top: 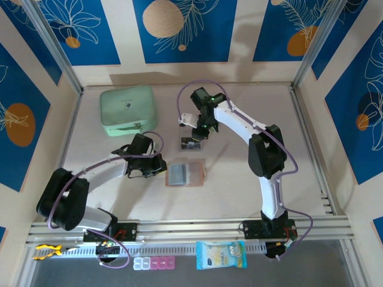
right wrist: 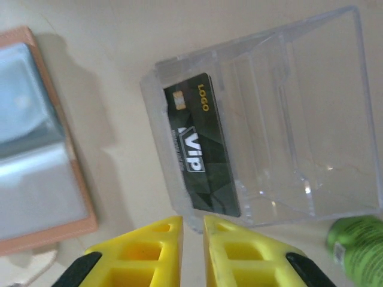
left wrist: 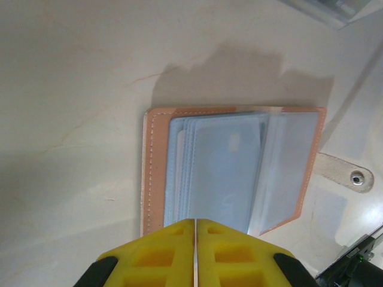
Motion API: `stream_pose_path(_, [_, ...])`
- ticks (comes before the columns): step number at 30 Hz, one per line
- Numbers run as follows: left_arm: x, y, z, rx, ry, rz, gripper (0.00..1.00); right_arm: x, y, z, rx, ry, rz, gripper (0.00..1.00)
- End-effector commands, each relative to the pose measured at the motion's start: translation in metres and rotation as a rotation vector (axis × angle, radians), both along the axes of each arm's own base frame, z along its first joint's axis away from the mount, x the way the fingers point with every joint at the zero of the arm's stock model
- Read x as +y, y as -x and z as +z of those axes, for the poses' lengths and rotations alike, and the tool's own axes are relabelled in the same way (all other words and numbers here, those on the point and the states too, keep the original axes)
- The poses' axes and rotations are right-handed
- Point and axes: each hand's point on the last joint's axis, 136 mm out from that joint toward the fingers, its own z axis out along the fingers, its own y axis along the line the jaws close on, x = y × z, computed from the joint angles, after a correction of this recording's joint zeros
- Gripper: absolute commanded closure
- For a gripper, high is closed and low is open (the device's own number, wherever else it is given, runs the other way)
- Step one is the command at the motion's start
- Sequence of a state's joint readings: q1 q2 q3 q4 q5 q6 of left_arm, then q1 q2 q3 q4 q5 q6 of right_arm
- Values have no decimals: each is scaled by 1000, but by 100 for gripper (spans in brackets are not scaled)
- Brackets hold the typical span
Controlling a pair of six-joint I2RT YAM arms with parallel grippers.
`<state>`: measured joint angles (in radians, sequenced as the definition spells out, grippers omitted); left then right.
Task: Take the credit cards out of the card holder
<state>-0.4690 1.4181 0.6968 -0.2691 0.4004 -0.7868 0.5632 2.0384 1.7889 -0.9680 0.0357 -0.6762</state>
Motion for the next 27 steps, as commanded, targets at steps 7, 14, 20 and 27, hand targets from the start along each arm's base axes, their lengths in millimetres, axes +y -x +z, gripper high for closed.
stream_pose_path(7, [-14,-8,-4,27,38,-25,93,43,40,31,180,-312,-372,85])
stream_pose_path(14, [-11,-1,-20,72,7,-21,97,58,73,11,350,-367,-691,87])
stream_pose_path(20, [-7,6,-29,91,-18,-16,99,59,96,-7,512,-414,-878,89])
stream_pose_path(27, [3,9,-31,87,-63,0,100,58,116,-22,669,-408,-985,90])
